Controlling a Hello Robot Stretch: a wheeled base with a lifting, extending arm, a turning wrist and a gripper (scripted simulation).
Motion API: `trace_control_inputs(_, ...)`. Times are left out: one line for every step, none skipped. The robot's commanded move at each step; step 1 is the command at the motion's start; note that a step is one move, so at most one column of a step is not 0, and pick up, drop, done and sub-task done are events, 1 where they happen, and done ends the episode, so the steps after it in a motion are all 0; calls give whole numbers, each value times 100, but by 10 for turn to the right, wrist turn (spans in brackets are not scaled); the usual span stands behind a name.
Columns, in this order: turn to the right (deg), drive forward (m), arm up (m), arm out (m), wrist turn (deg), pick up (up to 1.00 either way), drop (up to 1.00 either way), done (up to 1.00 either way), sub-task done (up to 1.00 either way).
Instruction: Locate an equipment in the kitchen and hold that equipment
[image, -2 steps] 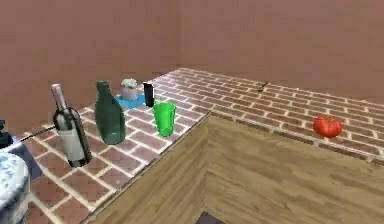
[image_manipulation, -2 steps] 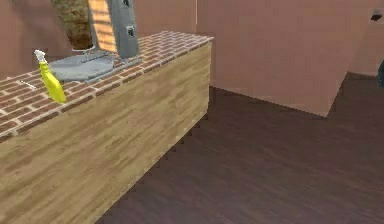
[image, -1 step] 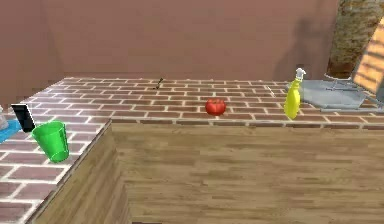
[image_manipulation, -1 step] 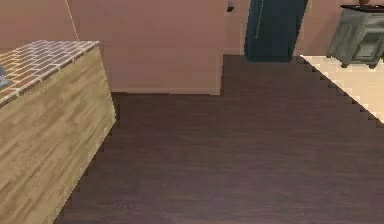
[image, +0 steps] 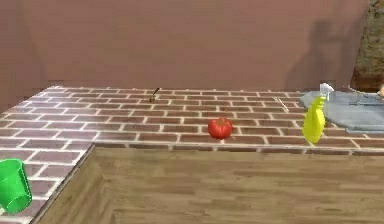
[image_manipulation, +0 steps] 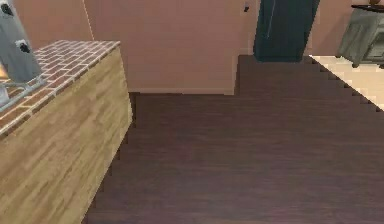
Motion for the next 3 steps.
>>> trace_control_inputs(450, 0, 0, 0, 0, 0, 0, 0, 0)
trace_control_inputs(450, 0, 0, 0, 0, 0, 0, 0, 0)
trace_control_inputs(0, 5, 0, 0, 0, 0, 0, 0, 0)
